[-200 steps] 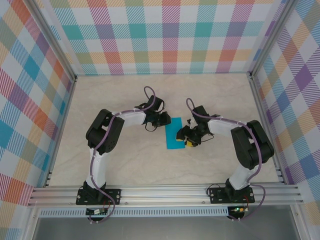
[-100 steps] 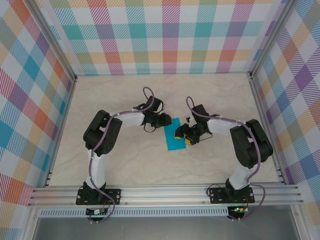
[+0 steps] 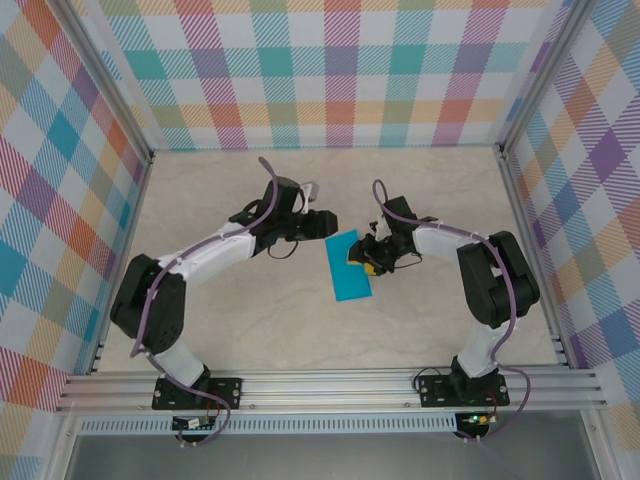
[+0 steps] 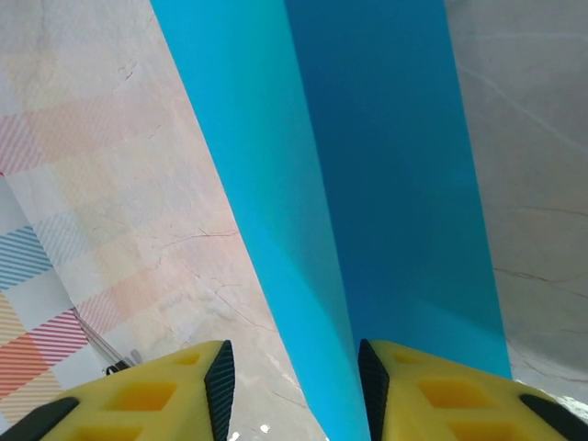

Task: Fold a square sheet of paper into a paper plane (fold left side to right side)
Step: Fold the triangle a second time at the center of the table.

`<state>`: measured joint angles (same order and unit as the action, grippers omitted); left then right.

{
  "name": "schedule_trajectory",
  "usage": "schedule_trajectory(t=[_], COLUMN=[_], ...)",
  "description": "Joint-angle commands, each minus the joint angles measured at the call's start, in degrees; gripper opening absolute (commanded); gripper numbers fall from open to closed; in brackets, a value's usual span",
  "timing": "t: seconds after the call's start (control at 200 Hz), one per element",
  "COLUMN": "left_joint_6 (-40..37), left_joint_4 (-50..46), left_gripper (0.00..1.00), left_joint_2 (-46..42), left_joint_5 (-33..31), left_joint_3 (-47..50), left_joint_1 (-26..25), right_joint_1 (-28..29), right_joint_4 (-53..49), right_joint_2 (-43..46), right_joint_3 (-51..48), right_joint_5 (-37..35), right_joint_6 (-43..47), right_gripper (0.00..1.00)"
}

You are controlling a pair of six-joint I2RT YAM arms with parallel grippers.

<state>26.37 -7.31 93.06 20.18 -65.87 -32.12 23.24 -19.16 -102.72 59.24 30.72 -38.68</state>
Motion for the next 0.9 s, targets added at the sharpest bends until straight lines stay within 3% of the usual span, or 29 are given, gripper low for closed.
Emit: schedule_trajectory(t=[0.0,0.205,0.32,0.45,0.655,0.895], left_joint_6=[-4.27,-10.59,-11.89,-11.18,-12.37,-13.69], left_joint_4=[-0.44,-0.67,-1.86,-3.15,-7.08,-11.92], left_gripper=[0.52,0.56,0.69,0.75,0.82,0.84], left_joint_2=[-4.99,-12.46,-12.85,-8.66,0.34,9.17], left_joint_5=[-1.68,-7.29,-16.37,-23.90,-29.73,-34.87], left_joint_3=[6.15,13.28,13.76,11.93,4.68,-2.52], left_joint_1=[-0.98,-11.51,-20.18,-26.49,-30.91,-31.96], right_joint_1=[-0.16,-0.21,-0.22,-0.22,-0.22,-0.21], right_joint_4=[-0.40,-0.88,-2.42,-4.02,-4.45,-4.58], right_joint_2=[0.03,0.74,1.25,1.21,0.76,1.21], right_joint_3=[-0.69,-0.87,0.02,1.34,2.58,3.29], right_joint_5=[1.28,1.38,0.96,1.01,1.95,2.33], right_joint_6=[-0.61,-2.25,-2.54,-2.52,-3.35,-3.78], right_gripper=[0.35,0.26,0.26,0.26,0.26,0.26])
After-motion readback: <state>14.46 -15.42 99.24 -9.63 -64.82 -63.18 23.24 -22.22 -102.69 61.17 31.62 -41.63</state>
